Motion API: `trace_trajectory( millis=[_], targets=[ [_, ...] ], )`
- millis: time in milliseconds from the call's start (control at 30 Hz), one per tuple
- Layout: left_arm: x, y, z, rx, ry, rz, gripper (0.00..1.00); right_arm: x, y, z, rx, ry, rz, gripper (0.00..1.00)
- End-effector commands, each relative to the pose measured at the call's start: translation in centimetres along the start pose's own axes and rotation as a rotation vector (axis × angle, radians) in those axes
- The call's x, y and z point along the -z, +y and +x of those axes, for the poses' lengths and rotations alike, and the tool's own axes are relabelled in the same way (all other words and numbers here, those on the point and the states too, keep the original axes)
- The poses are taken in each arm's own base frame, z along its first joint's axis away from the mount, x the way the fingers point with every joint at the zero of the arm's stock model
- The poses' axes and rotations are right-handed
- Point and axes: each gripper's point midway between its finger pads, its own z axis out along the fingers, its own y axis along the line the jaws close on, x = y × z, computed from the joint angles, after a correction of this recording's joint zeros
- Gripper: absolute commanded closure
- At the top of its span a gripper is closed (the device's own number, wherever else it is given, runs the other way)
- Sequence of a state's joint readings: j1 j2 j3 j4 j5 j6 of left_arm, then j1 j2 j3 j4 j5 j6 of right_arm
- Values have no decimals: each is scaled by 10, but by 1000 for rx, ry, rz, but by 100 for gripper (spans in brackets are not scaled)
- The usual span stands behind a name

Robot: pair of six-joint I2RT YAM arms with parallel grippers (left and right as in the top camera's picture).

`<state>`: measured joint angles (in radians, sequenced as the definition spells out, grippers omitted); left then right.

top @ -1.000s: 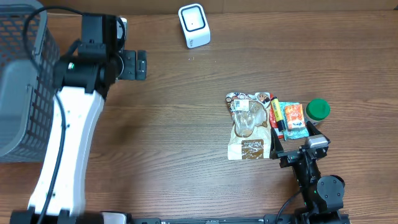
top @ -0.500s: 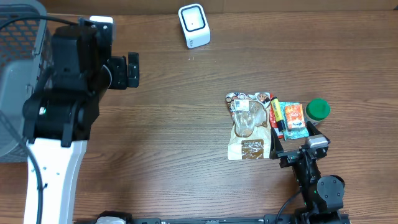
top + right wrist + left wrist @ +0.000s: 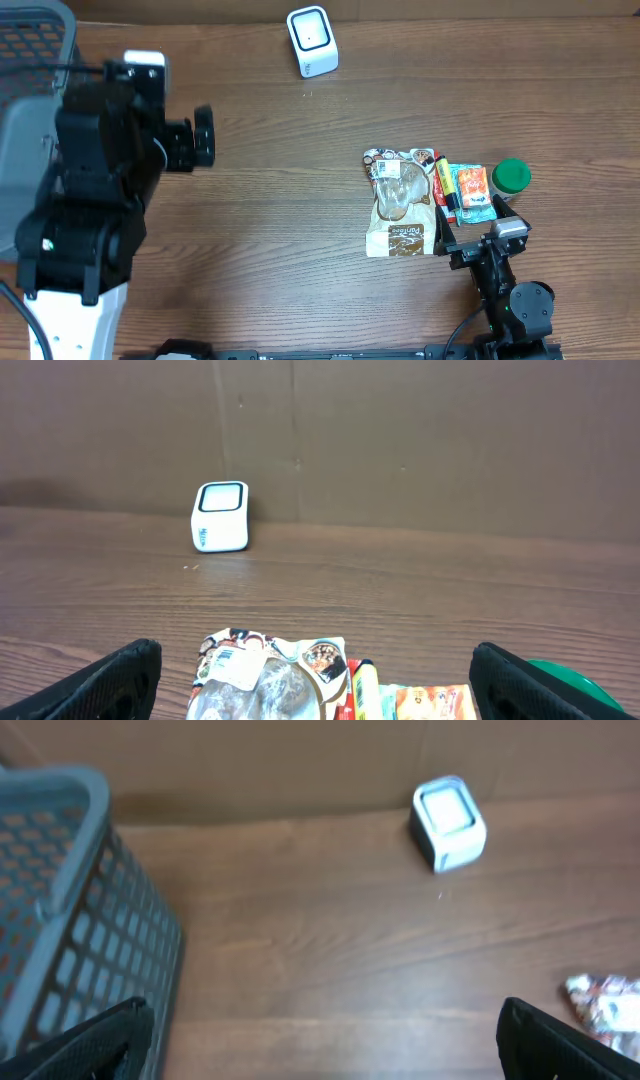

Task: Scan the item barcode

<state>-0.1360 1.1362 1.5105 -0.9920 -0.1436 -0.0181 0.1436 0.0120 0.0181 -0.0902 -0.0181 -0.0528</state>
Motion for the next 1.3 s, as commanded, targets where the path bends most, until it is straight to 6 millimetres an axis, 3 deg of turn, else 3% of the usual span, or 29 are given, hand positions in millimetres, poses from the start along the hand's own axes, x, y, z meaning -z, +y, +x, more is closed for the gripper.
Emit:
trace_trajectory(
  millis=[0, 233, 300, 400, 533, 700, 800, 900, 1000, 1267],
  targets=[
    [-6, 5, 33, -26, 55, -23, 0, 0, -4, 1, 5, -5, 17, 0],
    [-18, 5, 124, -47, 193, -28, 0, 0, -4, 1, 5, -5, 17, 0],
    [-21, 7, 133, -38, 159, -35, 0, 0, -4, 1, 5, -5, 17, 0],
    [-26, 3, 128, -5, 26, -4, 0, 0, -4, 1, 5, -5, 17, 0],
    [-18, -7, 101, 24, -225, 69, 0, 0, -4, 1, 5, -5, 17, 0],
    [22, -14, 63, 46, -593, 149, 0, 0, -4, 1, 5, -5, 17, 0],
    [50, -9, 51, 79, -790, 160, 0, 0, -4, 1, 5, -5, 17, 0],
    [66, 3, 51, 139, -928, 140, 0, 0, -4, 1, 5, -5, 17, 0],
    [71, 12, 60, 184, -1007, 119, 0, 0, -4, 1, 5, -5, 17, 0],
    [47, 16, 97, 227, -1029, 114, 0, 0, -4, 1, 5, -5, 17, 0]
  ],
)
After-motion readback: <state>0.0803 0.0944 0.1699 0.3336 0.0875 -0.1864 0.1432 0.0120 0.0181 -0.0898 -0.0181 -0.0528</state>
